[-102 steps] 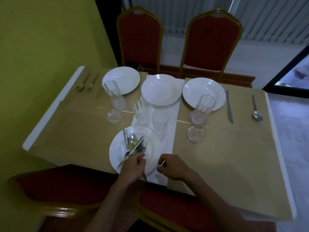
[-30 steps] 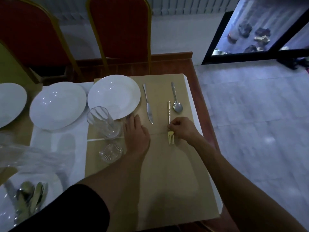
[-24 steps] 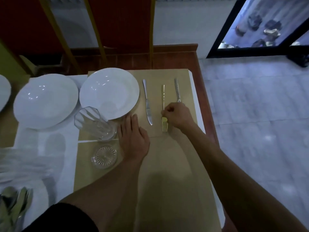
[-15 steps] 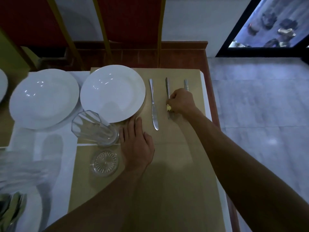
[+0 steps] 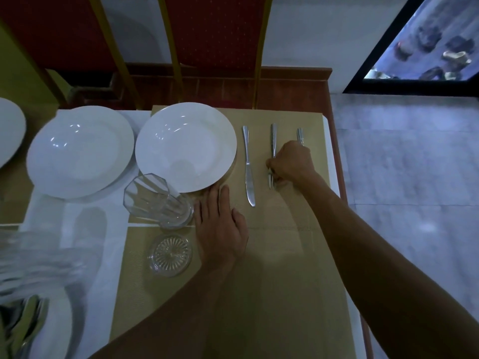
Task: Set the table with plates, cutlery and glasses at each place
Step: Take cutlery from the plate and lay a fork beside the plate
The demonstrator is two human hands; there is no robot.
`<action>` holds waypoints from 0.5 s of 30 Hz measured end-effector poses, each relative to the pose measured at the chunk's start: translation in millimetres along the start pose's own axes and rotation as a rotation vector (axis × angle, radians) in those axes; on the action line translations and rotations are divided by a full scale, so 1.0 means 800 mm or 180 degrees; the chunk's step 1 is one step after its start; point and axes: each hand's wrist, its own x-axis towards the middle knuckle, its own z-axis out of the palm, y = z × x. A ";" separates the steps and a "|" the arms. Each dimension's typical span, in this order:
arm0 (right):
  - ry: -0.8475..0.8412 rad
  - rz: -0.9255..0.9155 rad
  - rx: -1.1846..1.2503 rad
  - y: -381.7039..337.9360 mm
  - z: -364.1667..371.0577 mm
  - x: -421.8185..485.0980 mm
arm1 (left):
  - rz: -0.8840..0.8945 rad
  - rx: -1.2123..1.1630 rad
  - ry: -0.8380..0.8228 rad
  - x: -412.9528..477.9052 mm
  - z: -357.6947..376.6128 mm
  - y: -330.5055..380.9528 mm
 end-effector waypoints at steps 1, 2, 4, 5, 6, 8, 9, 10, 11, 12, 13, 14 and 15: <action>-0.0001 -0.0010 -0.0020 -0.003 -0.002 -0.001 | -0.0001 -0.0015 0.0012 0.002 0.000 0.000; -0.0008 -0.0044 -0.0017 -0.006 -0.005 0.000 | 0.0022 -0.0012 0.0001 0.002 -0.001 0.003; -0.0018 -0.0059 -0.0073 -0.007 -0.004 -0.005 | 0.0033 0.0003 -0.0046 0.004 -0.002 0.002; -0.0009 -0.0086 -0.0123 -0.010 -0.003 -0.008 | 0.0022 -0.0015 -0.0082 0.005 -0.004 -0.002; 0.0019 -0.0085 -0.0154 -0.015 -0.003 -0.008 | -0.0029 -0.0040 -0.0063 0.005 -0.008 -0.004; 0.0044 -0.0225 -0.0122 -0.050 -0.008 -0.048 | -0.0110 -0.0024 0.0106 -0.010 -0.052 -0.026; 0.0018 -0.0321 -0.0071 -0.077 -0.008 -0.084 | -0.0067 0.0040 0.0229 -0.024 -0.090 -0.048; 0.0063 -0.0407 -0.0073 -0.079 -0.010 -0.084 | -0.0015 0.0040 0.0216 -0.024 -0.090 -0.048; 0.0083 -0.0412 -0.0033 -0.084 -0.012 -0.085 | 0.0012 0.0027 0.0225 -0.024 -0.090 -0.049; 0.0072 -0.0382 -0.0086 -0.085 -0.012 -0.087 | 0.0009 0.0015 0.0194 -0.022 -0.091 -0.050; 0.0035 -0.0367 -0.0158 -0.083 -0.013 -0.089 | -0.0003 0.0020 0.0186 -0.019 -0.089 -0.051; 0.0037 -0.0381 -0.0176 -0.082 -0.015 -0.090 | 0.0005 0.0018 0.0216 -0.015 -0.087 -0.051; 0.0041 -0.0391 -0.0150 -0.082 -0.018 -0.092 | 0.0011 0.0017 0.0243 -0.012 -0.084 -0.052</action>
